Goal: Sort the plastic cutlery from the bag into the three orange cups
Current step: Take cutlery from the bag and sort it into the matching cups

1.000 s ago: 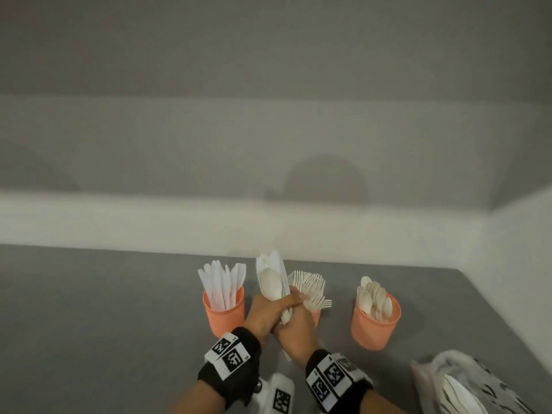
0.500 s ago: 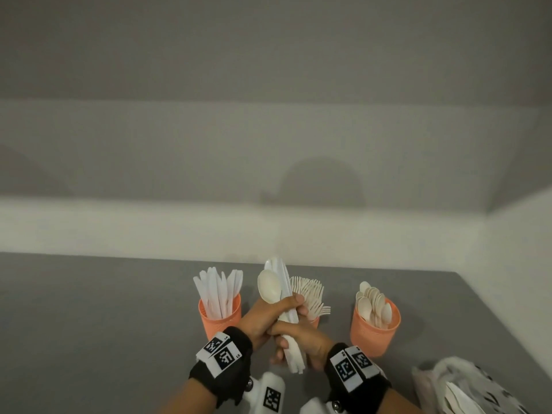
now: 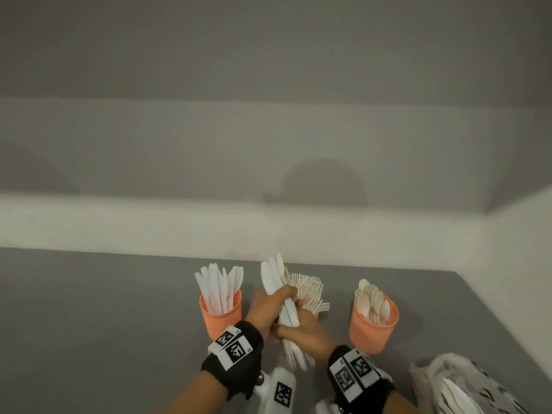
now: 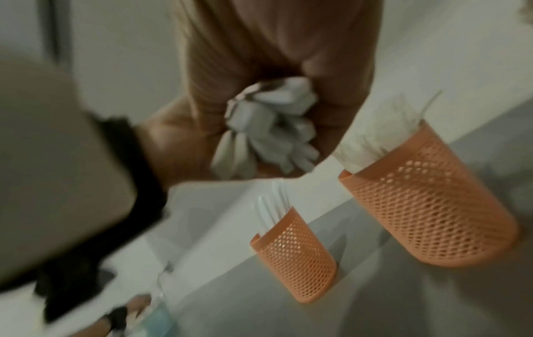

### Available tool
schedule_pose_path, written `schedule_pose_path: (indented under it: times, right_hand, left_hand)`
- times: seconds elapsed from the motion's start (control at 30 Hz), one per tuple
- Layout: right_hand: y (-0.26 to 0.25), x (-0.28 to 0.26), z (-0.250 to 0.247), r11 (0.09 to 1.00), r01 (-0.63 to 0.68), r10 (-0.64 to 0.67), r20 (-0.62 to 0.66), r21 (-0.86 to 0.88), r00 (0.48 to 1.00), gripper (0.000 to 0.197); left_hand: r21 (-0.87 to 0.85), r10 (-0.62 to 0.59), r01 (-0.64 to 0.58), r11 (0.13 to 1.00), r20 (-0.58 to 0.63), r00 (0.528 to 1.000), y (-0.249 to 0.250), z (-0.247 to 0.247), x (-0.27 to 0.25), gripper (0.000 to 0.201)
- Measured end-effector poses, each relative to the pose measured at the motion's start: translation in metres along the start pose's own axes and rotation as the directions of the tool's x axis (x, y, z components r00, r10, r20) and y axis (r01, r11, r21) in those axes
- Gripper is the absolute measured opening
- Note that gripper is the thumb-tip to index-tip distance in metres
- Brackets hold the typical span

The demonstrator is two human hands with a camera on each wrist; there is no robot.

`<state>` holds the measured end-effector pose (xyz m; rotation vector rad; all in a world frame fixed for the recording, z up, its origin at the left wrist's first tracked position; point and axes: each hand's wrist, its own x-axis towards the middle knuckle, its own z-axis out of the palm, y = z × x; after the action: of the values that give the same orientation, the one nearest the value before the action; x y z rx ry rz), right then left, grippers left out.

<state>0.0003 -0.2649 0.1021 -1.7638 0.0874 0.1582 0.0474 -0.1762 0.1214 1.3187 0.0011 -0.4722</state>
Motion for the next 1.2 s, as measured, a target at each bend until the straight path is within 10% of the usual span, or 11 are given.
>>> schedule_pose_path:
  times: [0.13, 0.3, 0.57, 0.8, 1.2]
  right_hand:
    - [-0.009, -0.01, -0.009, 0.874, -0.24, 0.174, 0.188, 0.422, 0.967, 0.019]
    - [-0.006, -0.015, -0.013, 0.832, -0.334, 0.225, 0.279, 0.444, 0.933, 0.013]
    - [0.003, -0.004, -0.017, 0.936, -0.126, 0.177, -0.131, 0.329, 0.975, 0.014]
    - [0.009, 0.002, -0.019, 0.944, -0.12, 0.151, -0.082, 0.306, 0.985, 0.002]
    - [0.022, 0.011, -0.013, 0.899, -0.079, 0.114, -0.057, 0.431, 0.992, 0.035]
  left_hand:
    - [0.05, -0.024, 0.015, 0.999, 0.166, 0.986, 0.0, 0.001, -0.004, 0.019]
    - [0.1, -0.053, 0.023, 0.995, 0.309, 0.95, 0.005, 0.002, -0.004, 0.016]
    - [0.367, 0.078, -0.064, 0.928, -0.024, 0.997, -0.002, 0.005, 0.002, 0.034]
    - [0.405, 0.077, -0.062, 0.912, -0.022, 0.997, -0.005, -0.001, 0.006, 0.026]
    - [0.385, 0.016, 0.004, 0.923, -0.048, 0.999, -0.009, -0.006, 0.01, 0.027]
